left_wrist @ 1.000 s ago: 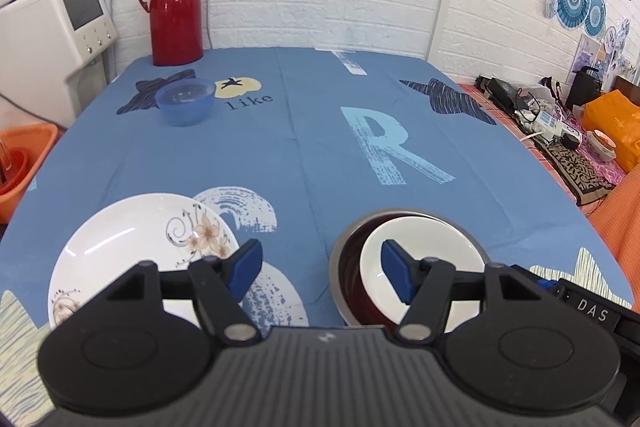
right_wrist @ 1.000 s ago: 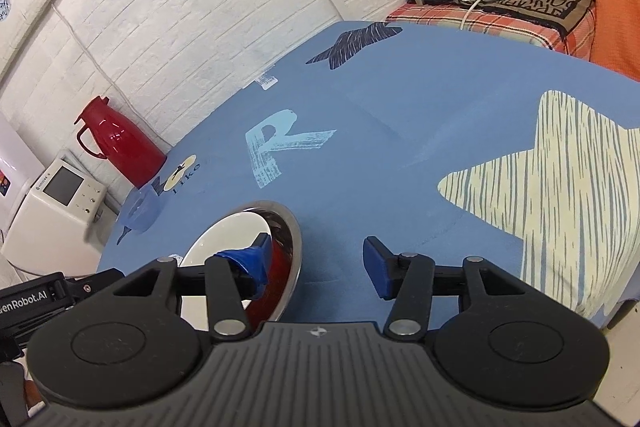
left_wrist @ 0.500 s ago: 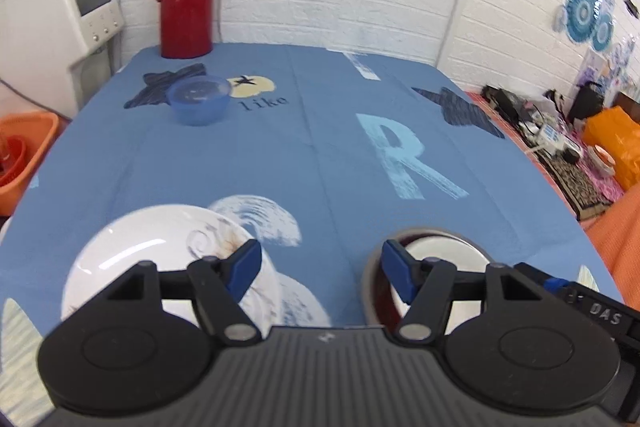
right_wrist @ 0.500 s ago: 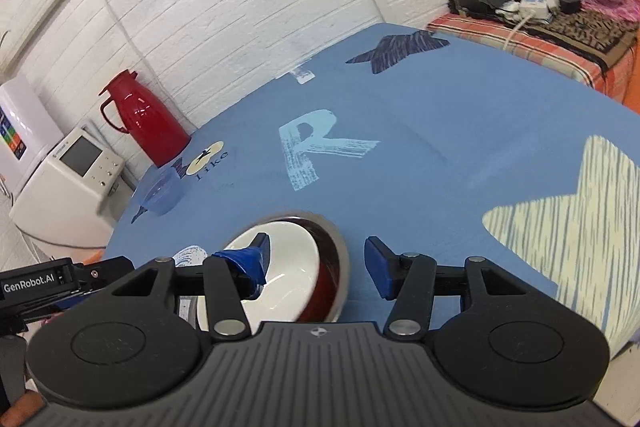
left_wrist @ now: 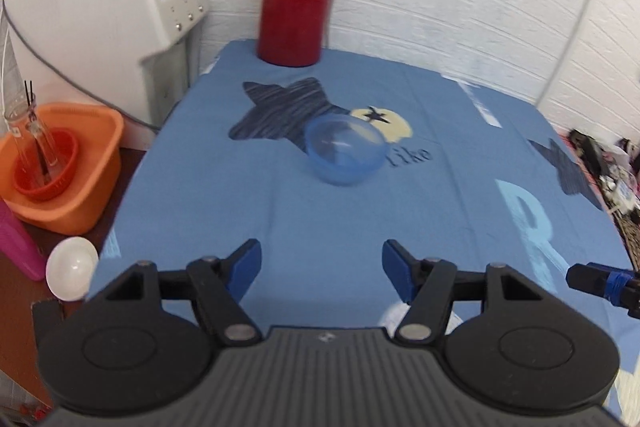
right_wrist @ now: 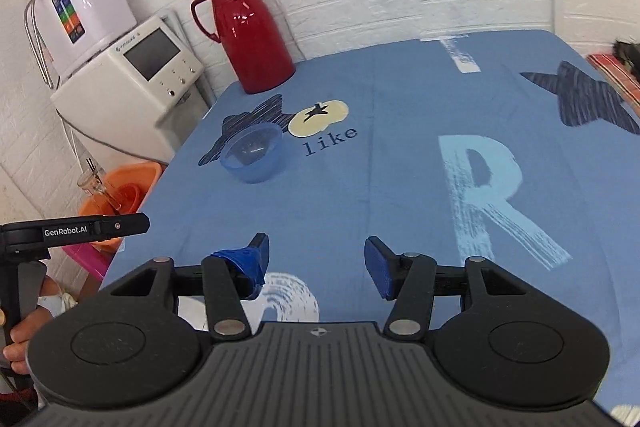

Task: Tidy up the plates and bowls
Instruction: 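Move the right tool toward the clear blue plastic bowl, then clamp the blue plastic bowl rim with the right tool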

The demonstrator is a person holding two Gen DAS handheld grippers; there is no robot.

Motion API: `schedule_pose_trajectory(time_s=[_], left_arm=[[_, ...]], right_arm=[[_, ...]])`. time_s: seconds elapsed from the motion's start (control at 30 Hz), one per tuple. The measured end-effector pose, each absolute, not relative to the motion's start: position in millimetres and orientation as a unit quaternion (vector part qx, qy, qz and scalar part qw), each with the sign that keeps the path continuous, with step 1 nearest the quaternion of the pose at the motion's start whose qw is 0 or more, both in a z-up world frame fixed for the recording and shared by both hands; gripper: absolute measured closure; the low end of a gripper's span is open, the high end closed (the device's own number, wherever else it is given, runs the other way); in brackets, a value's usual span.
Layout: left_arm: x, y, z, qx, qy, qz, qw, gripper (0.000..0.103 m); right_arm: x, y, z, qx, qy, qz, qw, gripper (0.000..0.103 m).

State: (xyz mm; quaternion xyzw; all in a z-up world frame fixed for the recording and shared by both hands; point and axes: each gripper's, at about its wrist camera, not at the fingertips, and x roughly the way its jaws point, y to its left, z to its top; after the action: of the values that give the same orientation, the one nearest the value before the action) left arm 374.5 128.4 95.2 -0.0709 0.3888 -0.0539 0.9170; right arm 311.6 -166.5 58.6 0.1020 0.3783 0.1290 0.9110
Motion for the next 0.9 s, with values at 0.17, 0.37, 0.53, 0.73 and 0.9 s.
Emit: schedule_pose_trajectory(time_s=[0.17, 0.37, 0.53, 0.73, 0.9], left_arm=[[437.0, 157.1, 81.1, -0.114, 0.41, -0.044, 0.904, 0.038], [503.3, 164.5, 58.8, -0.14, 0.429, -0.036, 0.892, 0.038], [541.7, 159.1, 39.4, -0.146, 0.437, -0.032, 0.887, 0.038], [565.3, 153.8, 19.3, -0.132, 0.443, -0.024, 0.887, 0.038], [571.5, 148.3, 8.1, -0.111, 0.44, -0.017, 0.891, 0.037]], right_arm=[[386.7, -127.5, 50.2, 0.053, 0.406, 0.136, 0.902, 0.065], [469.4, -93.9, 27.8, 0.046, 0.432, 0.143, 0.889, 0.065], [514.7, -67.4, 1.3, 0.009, 0.456, 0.137, 0.879, 0.065], [541.9, -54.2, -21.8, -0.019, 0.472, 0.134, 0.871, 0.065], [551.2, -48.2, -38.5, -0.039, 0.477, 0.128, 0.868, 0.063]])
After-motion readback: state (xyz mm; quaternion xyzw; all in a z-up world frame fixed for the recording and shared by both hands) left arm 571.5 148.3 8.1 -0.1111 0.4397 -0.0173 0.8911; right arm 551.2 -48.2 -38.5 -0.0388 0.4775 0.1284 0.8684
